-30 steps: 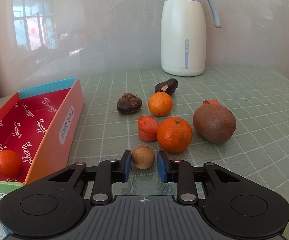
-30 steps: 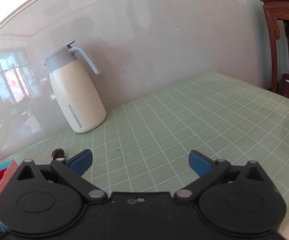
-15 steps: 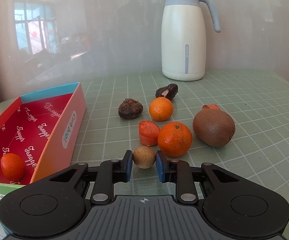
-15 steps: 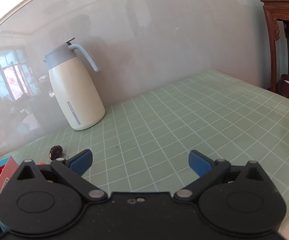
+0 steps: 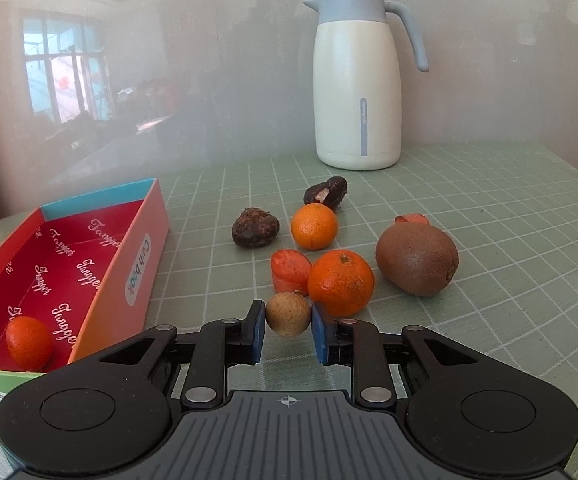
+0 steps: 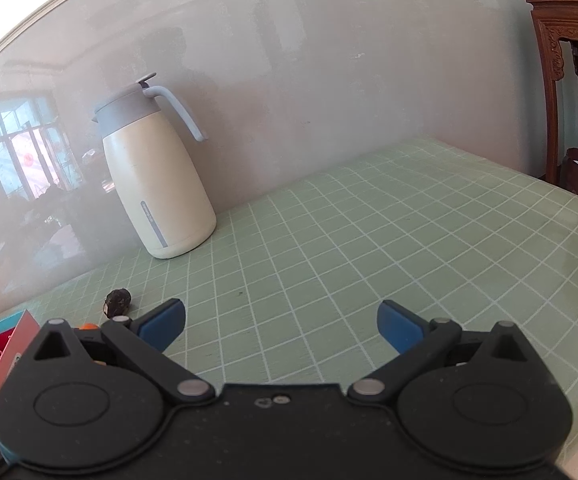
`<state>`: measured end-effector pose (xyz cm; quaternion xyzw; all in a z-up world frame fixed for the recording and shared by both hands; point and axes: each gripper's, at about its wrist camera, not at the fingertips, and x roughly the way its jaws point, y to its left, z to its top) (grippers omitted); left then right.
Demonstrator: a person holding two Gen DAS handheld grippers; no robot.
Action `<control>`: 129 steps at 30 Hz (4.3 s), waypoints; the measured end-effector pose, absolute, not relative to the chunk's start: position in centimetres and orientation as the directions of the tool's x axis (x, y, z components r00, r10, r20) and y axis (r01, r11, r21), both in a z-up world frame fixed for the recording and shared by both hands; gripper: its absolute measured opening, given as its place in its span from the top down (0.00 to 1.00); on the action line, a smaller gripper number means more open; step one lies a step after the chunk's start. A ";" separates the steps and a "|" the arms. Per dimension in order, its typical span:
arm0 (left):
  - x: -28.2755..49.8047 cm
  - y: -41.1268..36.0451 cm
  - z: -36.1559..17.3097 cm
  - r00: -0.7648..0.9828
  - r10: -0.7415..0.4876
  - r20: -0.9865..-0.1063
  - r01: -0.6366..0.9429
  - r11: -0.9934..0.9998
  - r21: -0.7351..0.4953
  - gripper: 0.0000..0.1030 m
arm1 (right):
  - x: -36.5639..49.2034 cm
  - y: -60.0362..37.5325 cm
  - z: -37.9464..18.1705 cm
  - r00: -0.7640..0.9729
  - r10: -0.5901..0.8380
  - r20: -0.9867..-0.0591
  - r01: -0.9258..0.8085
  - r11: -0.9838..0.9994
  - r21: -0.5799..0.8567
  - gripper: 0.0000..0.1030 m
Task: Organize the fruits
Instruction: 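Lift the small tan fruit with the left tool and carry it over the box, then open the left tool to drop the tan fruit into the box, then close the right tool on the large tangerine beside the kiwi, then carry the tangerine with the right tool over the box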
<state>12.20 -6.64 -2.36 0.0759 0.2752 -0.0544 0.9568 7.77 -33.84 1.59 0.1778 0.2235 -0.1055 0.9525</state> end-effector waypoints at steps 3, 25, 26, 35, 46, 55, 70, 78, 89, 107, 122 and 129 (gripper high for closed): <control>12.1 -6.3 -2.1 0.845 -0.056 -0.531 0.136 0.984 0.113 0.76 | 7.8 -33.9 1.6 0.877 -0.124 -0.464 0.285 0.912 0.295 0.00; 10.4 1.2 0.7 0.898 0.096 -0.430 -0.062 0.994 0.094 0.76 | 9.6 -28.9 1.7 0.880 -0.078 -0.469 0.210 0.949 0.236 0.00; 10.4 1.6 0.8 0.897 0.105 -0.430 -0.072 0.993 0.093 0.76 | 9.7 -28.6 1.7 0.879 -0.079 -0.471 0.208 0.951 0.229 0.00; 10.5 4.9 0.8 0.883 0.179 -0.434 -0.165 0.984 0.070 0.76 | 10.5 -25.9 1.7 0.879 -0.049 -0.475 0.161 0.967 0.197 0.00; 11.0 7.7 0.1 0.844 0.263 -0.468 -0.263 0.962 0.067 0.76 | 10.9 -24.2 1.7 0.878 -0.040 -0.476 0.138 0.975 0.173 0.00; 11.0 9.0 -0.2 0.810 0.315 -0.495 -0.316 0.945 0.086 0.76 | 11.3 -22.8 1.8 0.880 -0.022 -0.474 0.112 0.980 0.163 0.00; 9.0 10.6 0.6 0.807 0.407 -0.428 -0.388 0.912 0.136 0.15 | 12.2 -20.1 1.3 0.873 0.020 -0.487 0.059 0.988 0.145 0.00; 7.6 12.4 1.2 0.809 0.396 -0.434 -0.399 0.913 0.090 0.14 | 12.7 -18.9 0.8 0.868 0.032 -0.496 0.035 0.991 0.126 0.00; 4.4 12.1 2.1 0.839 0.404 -0.364 -0.383 0.914 0.131 0.06 | 13.0 -17.2 0.2 0.864 0.037 -0.502 -0.012 0.998 0.054 0.00; 2.8 15.9 1.5 0.799 0.459 -0.388 -0.461 0.882 0.094 0.04 | 14.8 -13.7 -0.8 0.829 0.162 -0.535 -0.146 0.987 0.074 0.46; 2.4 18.1 1.1 0.776 0.483 -0.405 -0.506 0.861 0.057 0.04 | 16.7 -13.7 -2.5 0.792 0.143 -0.594 -0.088 0.989 0.121 0.59; 2.3 18.3 1.1 0.769 0.496 -0.403 -0.518 0.853 0.062 0.04 | 16.0 -13.4 -1.5 0.812 0.161 -0.561 -0.114 0.986 0.118 0.59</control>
